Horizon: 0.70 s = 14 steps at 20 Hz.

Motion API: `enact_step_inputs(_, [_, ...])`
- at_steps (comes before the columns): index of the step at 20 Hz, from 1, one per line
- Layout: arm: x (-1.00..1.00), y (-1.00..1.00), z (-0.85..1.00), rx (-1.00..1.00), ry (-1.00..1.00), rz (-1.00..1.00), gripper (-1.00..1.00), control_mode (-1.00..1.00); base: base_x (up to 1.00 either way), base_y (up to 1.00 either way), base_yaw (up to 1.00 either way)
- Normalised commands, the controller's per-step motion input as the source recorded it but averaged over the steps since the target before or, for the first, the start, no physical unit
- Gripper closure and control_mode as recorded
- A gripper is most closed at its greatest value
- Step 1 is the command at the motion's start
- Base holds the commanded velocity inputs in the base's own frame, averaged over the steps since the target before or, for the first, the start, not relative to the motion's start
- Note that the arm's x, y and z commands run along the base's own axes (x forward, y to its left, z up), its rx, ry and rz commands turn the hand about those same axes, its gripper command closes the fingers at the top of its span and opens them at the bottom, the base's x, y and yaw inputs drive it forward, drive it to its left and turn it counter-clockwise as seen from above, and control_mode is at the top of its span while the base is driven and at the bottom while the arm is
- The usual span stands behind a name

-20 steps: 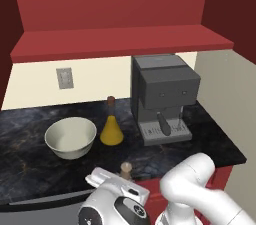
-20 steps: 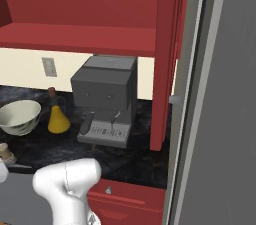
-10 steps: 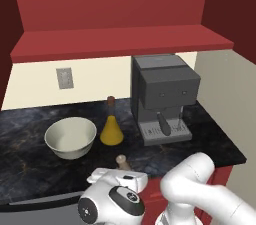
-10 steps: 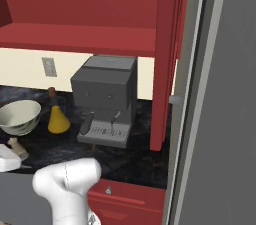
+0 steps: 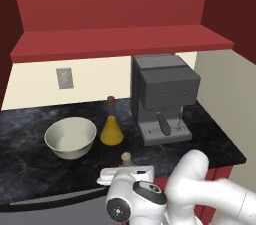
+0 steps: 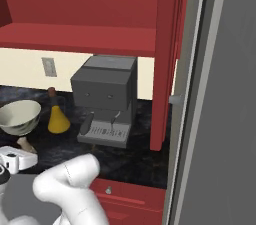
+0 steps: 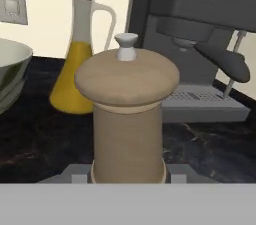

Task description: Retrieve the bottle and the shaker from the cabinet and place them next to the mixing bowl on the counter. Then add garlic from the fridge to the mixing bowl.

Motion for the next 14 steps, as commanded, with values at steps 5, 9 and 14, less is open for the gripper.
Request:
enact_step_inputs(5, [0.46, -0.06, -0.09, 0.09, 0.04, 0.05, 1.00, -1.00, 0.00, 0.00, 0.00])
enact_step_inputs(9, [0.51, 0.00, -0.19, 0.04, 0.08, 0.05, 1.00, -1.00, 0.00, 0.00, 0.00])
enact_step_inputs(14, [0.48, 0.00, -0.19, 0.13, 0.01, 0.06, 1.00, -1.00, 0.00, 0.00, 0.00])
